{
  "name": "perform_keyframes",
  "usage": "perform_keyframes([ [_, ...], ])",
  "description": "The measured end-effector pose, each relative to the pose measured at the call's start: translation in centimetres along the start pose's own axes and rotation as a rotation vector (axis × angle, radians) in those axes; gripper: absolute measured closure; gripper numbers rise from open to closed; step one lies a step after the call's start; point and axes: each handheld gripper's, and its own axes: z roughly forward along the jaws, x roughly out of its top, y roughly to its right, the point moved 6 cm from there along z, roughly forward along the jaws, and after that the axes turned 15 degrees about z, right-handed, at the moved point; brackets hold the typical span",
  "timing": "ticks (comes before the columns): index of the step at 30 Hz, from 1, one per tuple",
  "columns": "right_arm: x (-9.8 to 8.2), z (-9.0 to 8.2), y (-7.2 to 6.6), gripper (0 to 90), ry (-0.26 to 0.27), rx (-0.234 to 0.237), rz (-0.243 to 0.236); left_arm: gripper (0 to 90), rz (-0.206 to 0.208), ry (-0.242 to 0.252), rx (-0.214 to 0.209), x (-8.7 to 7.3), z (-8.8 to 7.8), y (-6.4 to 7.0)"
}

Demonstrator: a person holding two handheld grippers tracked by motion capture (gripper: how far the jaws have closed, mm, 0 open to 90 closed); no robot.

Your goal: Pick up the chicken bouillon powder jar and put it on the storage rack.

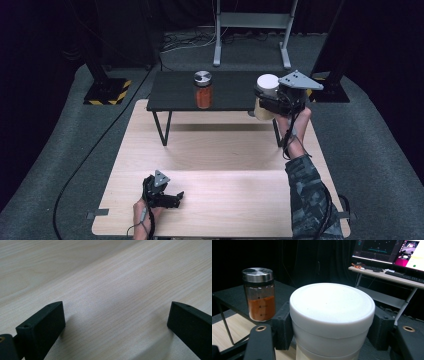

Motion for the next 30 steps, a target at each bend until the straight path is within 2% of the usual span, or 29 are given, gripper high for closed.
perform_keyframes([
  [10,1.1,1.7,0.3,32.8,-0.018,-0.013,0.008,1.4,0.001,0.001,-0.001,0.0,0.0,0.0],
  [30,1.6,5.9,0.8,32.8,-0.042,-0.028,0.049,1.8,0.008,0.001,-0.001,0.0,-0.1,0.0],
])
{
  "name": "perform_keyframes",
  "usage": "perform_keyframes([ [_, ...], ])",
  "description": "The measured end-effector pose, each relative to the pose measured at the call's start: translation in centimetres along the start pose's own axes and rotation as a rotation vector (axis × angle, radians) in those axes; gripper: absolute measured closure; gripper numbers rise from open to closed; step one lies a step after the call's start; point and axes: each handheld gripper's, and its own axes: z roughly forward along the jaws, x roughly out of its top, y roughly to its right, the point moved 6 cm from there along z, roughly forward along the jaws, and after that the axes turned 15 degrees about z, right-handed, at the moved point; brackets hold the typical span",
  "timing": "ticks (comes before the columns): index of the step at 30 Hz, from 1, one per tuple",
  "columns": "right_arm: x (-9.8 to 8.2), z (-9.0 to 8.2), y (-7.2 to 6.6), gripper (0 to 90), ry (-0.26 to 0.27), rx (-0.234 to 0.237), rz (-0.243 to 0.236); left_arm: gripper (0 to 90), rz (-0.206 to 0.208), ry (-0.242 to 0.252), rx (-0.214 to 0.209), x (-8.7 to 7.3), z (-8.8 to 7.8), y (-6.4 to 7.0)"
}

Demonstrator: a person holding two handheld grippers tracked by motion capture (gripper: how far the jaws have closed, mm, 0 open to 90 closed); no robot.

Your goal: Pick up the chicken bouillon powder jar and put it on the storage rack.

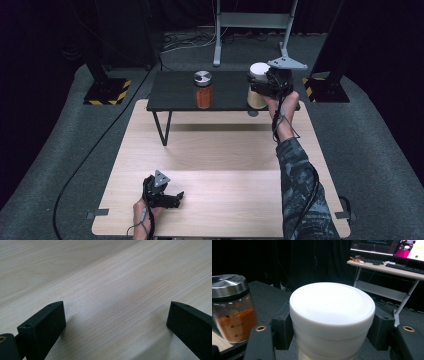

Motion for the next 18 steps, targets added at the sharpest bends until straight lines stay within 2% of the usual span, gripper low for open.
perform_keyframes([
  [3,-0.1,0.4,0.1,32.8,-0.003,-0.004,0.003,1.9,0.001,0.001,0.001,0.0,0.0,0.0],
  [13,-0.5,0.1,1.4,32.8,0.013,0.017,0.068,1.9,0.004,0.003,0.006,0.0,0.0,0.1],
  [18,-0.6,0.1,1.4,32.8,0.014,0.021,0.069,1.9,0.004,0.003,0.006,0.0,0.0,0.1],
])
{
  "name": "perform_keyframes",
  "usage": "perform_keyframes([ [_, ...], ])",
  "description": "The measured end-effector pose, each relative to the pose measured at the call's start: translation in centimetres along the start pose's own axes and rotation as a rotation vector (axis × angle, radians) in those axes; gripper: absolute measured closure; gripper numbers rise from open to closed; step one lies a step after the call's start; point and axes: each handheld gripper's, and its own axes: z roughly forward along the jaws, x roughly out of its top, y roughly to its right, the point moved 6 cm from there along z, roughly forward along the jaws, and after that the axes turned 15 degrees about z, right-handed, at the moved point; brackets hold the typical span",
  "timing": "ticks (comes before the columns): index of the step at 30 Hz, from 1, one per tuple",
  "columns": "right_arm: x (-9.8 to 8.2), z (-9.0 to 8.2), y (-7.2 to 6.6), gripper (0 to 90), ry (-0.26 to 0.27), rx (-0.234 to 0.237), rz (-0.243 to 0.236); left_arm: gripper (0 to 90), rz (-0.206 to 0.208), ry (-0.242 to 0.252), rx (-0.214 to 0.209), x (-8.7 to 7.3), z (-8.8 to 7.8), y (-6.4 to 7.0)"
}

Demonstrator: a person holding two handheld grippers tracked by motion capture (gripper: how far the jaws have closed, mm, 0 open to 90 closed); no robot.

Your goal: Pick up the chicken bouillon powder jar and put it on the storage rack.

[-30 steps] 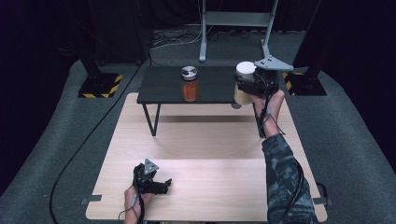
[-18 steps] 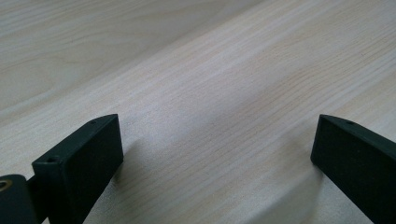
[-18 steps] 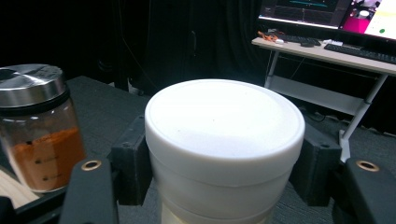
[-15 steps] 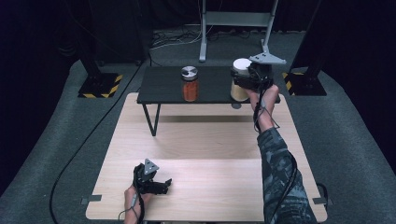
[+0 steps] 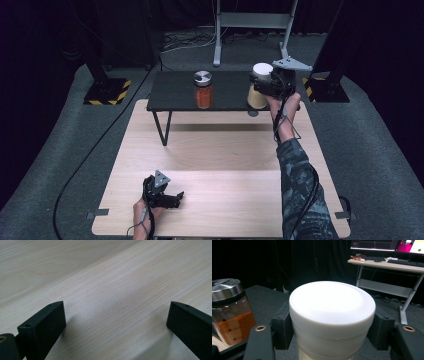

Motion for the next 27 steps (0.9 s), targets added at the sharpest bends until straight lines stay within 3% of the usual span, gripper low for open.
perform_keyframes([
  [16,0.2,0.0,-0.1,32.1,-0.011,-0.005,-0.002,1.9,0.0,0.0,0.0,0.0,0.0,0.0],
  [20,0.5,0.0,-0.2,27.3,-0.041,-0.01,-0.003,1.9,0.001,0.0,0.001,0.0,0.0,0.0],
  [22,0.7,-0.2,-0.4,18.1,-0.057,-0.023,-0.002,1.9,0.002,0.0,0.001,0.0,0.0,0.0],
  [27,1.4,-0.8,-0.9,7.8,-0.14,-0.036,-0.015,1.9,0.001,0.0,0.001,0.0,0.0,0.0],
])
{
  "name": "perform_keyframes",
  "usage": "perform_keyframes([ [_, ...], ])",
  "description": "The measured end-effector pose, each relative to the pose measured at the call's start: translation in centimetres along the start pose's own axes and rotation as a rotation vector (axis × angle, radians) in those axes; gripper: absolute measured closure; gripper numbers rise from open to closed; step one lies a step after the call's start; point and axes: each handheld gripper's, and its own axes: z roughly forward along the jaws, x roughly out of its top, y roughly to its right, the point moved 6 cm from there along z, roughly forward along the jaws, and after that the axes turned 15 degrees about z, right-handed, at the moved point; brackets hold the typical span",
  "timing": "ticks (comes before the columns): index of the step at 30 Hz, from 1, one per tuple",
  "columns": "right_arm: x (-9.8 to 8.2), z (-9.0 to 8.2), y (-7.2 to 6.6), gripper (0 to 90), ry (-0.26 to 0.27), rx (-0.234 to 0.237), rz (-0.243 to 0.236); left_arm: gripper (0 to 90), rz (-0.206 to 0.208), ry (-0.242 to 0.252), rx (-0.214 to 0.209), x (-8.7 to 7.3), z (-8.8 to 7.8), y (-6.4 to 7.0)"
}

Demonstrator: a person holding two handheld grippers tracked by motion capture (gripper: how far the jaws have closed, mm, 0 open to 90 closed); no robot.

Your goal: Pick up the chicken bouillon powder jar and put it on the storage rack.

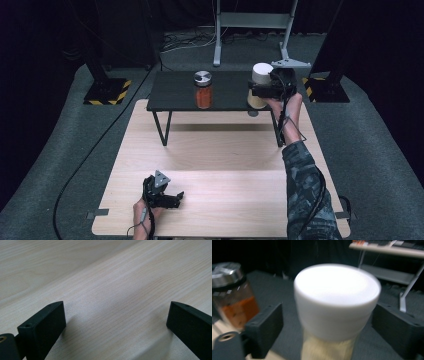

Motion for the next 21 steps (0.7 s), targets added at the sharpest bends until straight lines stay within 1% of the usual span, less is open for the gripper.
perform_keyframes([
  [4,0.0,-1.1,-0.8,3.5,-0.064,-0.015,-0.05,1.9,-0.001,0.0,0.0,0.0,0.0,0.0],
  [8,-0.5,-2.4,-1.3,0.7,-0.129,-0.004,-0.087,1.8,-0.003,-0.001,-0.002,0.0,0.0,0.0],
  [9,-0.8,-2.7,-1.4,0.7,-0.135,-0.008,-0.1,1.8,-0.003,-0.001,-0.002,0.0,0.0,0.0],
  [11,-1.3,-3.3,-1.4,0.0,-0.159,0.002,-0.114,1.8,-0.004,-0.001,-0.002,0.0,0.0,0.0],
  [14,-2.4,-4.2,-1.5,0.0,-0.172,0.011,-0.129,1.8,-0.004,-0.001,-0.002,0.0,0.0,0.0],
  [16,-3.2,-4.8,-1.5,0.0,-0.182,0.023,-0.137,1.7,-0.004,-0.001,-0.002,0.0,0.0,-0.1],
  [21,-5.5,-6.2,-1.6,0.0,-0.215,0.047,-0.176,1.7,-0.002,-0.001,-0.001,0.0,0.0,0.0],
])
